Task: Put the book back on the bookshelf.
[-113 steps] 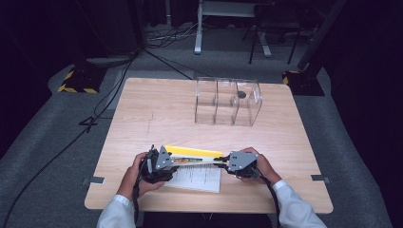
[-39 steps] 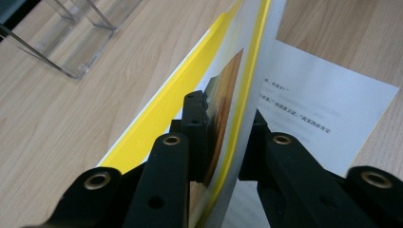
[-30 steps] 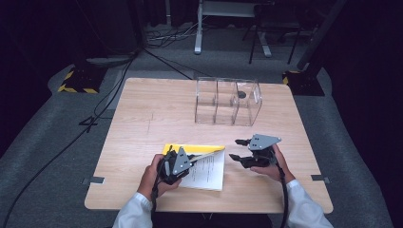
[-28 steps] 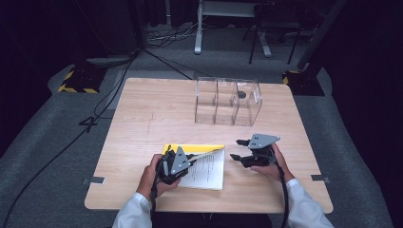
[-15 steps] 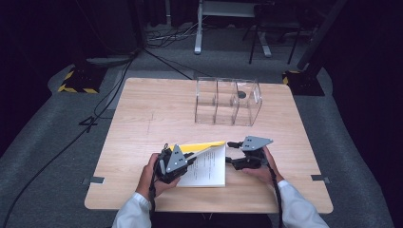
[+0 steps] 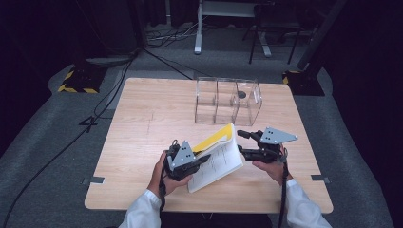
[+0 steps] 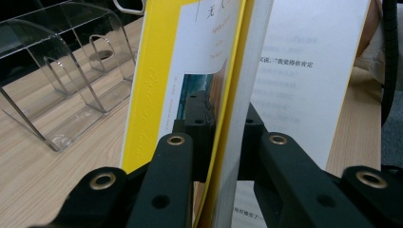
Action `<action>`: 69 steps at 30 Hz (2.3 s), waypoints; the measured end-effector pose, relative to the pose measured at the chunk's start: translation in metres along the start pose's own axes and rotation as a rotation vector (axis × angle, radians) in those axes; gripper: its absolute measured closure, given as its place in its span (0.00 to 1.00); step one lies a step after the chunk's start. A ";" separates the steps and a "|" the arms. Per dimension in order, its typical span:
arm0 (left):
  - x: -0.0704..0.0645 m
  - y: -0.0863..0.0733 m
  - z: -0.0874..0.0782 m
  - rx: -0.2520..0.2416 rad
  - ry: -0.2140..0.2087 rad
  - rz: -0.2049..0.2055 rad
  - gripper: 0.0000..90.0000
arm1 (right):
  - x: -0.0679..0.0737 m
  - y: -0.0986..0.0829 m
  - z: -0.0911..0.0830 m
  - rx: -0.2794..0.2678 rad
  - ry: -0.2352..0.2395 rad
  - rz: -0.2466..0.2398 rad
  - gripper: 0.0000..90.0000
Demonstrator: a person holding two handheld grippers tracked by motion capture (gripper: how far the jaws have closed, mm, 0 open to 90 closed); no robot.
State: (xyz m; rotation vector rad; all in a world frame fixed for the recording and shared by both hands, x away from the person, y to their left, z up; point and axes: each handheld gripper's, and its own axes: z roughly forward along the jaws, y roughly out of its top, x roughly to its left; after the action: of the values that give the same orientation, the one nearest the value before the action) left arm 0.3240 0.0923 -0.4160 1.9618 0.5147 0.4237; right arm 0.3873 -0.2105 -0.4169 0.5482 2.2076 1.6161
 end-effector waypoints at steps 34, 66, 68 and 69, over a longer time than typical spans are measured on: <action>-0.001 -0.011 0.032 -0.109 -0.172 -0.114 0.84 | 0.026 0.017 -0.001 0.011 -0.002 -0.064 0.46; -0.054 -0.008 0.058 0.050 -0.026 -0.025 0.20 | 0.035 0.003 -0.012 0.025 -0.017 -0.097 0.43; -0.054 -0.009 0.061 0.053 0.008 -0.037 0.22 | 0.037 0.002 -0.011 0.032 -0.018 -0.105 0.43; -0.055 -0.010 0.063 0.045 0.020 -0.051 0.22 | 0.037 0.002 -0.010 0.035 -0.013 -0.109 0.43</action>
State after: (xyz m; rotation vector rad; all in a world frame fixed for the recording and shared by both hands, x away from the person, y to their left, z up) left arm 0.3077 0.0200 -0.4546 1.9850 0.5903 0.4028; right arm 0.3504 -0.1994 -0.4141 0.4386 2.2195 1.5178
